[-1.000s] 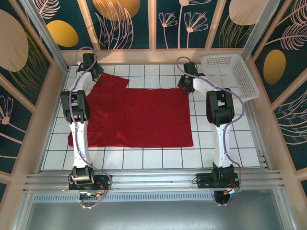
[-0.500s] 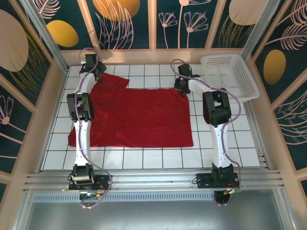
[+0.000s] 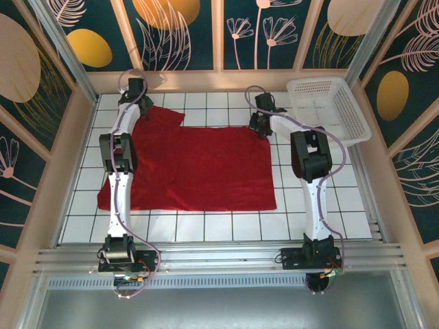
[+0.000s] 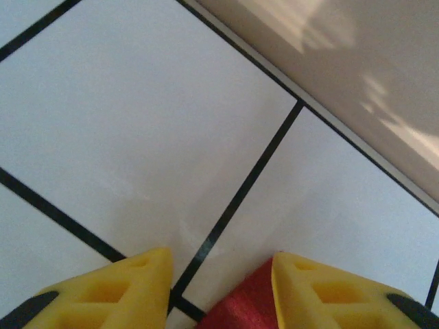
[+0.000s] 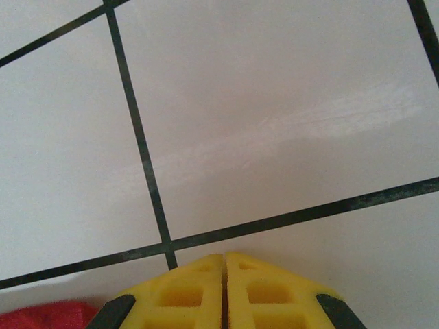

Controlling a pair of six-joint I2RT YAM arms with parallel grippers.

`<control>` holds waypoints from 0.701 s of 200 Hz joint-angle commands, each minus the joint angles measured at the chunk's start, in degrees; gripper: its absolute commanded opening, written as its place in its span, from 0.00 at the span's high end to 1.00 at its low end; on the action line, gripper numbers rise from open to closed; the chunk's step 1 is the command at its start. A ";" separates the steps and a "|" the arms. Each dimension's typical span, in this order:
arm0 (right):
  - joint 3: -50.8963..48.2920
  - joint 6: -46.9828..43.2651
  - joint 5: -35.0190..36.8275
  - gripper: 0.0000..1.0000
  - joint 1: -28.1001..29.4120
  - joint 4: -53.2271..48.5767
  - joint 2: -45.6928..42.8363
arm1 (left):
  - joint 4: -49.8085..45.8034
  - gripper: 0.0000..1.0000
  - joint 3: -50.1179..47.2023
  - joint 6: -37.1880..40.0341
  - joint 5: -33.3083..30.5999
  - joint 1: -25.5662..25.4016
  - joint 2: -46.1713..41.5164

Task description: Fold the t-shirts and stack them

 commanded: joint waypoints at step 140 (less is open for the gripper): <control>-2.11 -0.60 -3.14 0.92 -0.96 -1.07 -2.81 | -11.34 1.00 -9.32 0.03 -3.48 -5.32 -8.00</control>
